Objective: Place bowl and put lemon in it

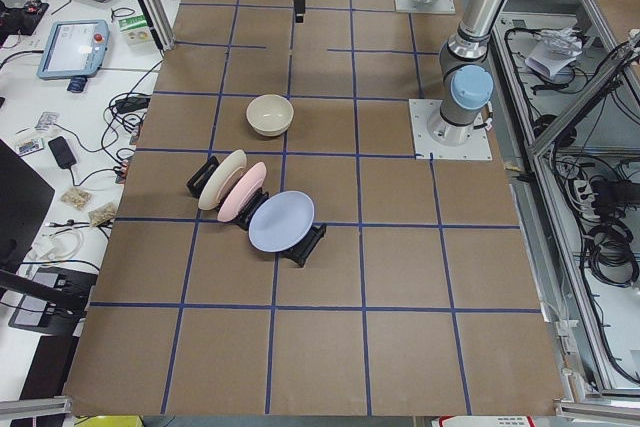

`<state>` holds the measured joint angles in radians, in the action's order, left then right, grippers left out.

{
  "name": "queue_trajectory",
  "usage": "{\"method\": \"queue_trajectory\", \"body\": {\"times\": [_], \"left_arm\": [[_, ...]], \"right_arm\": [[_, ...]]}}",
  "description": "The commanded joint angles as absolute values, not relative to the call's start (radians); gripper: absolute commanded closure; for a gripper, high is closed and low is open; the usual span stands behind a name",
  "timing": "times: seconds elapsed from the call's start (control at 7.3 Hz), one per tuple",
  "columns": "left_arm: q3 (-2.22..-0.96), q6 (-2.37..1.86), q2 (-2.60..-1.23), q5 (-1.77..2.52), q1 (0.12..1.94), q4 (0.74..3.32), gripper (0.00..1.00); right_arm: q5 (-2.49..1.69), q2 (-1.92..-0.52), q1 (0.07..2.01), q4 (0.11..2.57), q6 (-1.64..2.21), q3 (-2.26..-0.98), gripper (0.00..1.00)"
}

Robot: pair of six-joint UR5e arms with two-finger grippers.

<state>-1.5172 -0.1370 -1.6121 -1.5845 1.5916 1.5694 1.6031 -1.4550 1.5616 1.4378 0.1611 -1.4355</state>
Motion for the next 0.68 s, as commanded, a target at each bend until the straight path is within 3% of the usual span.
{"method": "queue_trajectory", "body": {"times": [0.0, 0.55], "left_arm": [[-1.535, -0.074, -1.658, -1.585, 1.522, 1.545, 0.00], [-1.788, 0.253, -1.848, -1.585, 1.323, 0.994, 0.00]], "right_arm": [[1.608, -1.437, 1.551, 1.434, 0.160, -1.437, 0.00], [1.612, -1.358, 1.357, 1.619, 0.049, -1.459, 0.00]]}}
